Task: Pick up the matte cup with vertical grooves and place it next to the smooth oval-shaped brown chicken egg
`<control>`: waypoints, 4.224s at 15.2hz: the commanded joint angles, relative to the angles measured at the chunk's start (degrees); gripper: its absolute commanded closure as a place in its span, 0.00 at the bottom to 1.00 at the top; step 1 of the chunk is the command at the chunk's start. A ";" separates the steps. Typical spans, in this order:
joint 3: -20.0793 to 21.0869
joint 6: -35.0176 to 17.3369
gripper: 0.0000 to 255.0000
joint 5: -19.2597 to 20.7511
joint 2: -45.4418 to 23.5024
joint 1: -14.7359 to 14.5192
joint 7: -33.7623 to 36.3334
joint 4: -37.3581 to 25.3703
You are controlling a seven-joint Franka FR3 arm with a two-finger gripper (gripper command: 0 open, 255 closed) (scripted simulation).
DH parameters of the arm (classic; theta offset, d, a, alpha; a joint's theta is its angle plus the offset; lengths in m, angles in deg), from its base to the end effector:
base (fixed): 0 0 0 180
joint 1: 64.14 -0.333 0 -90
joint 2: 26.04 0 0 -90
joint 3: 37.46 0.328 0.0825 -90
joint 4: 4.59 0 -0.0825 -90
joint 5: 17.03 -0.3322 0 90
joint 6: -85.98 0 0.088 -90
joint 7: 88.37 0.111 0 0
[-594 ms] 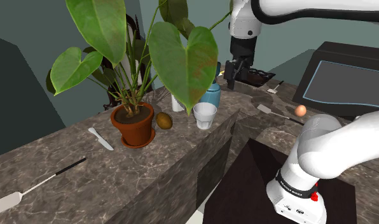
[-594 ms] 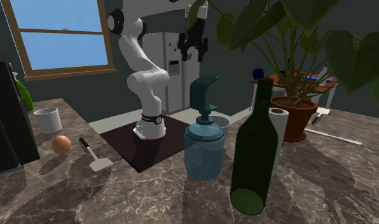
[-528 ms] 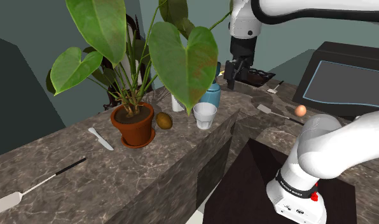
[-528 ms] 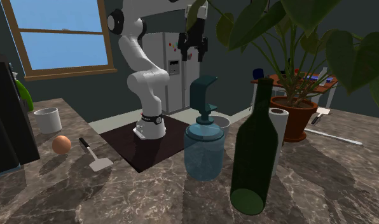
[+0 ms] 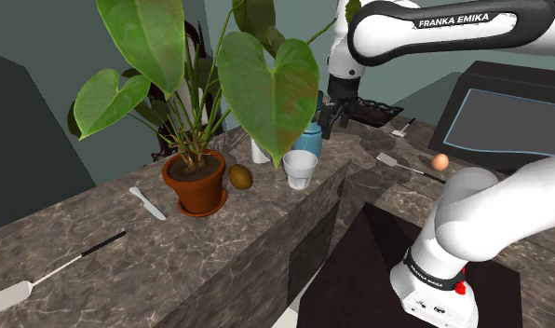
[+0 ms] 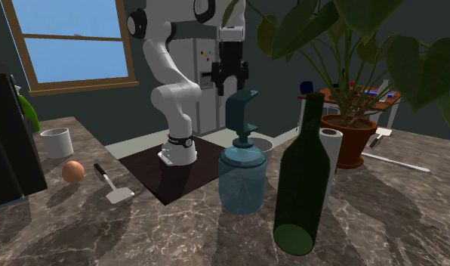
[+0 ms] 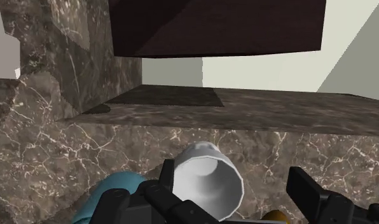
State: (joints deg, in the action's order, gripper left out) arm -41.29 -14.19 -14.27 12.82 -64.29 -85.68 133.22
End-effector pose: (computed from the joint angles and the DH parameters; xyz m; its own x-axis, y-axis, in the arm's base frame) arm 0.2890 -0.0284 0.5603 0.9959 -0.0886 0.0206 -0.0887 -0.9960 0.0047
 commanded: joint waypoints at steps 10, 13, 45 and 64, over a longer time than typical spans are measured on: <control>-11.08 -23.02 0.00 -5.87 -17.18 -0.62 -12.10 3.30; -14.05 -28.05 0.00 -10.12 -23.62 -1.69 -17.06 1.97; -14.08 -30.09 1.00 -11.60 -25.75 -2.37 -17.67 1.92; -12.77 -15.13 1.00 -8.70 -19.98 -1.68 -13.52 -7.80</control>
State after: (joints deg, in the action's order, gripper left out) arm -54.11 -30.06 -23.05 -7.38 -65.99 -99.37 125.97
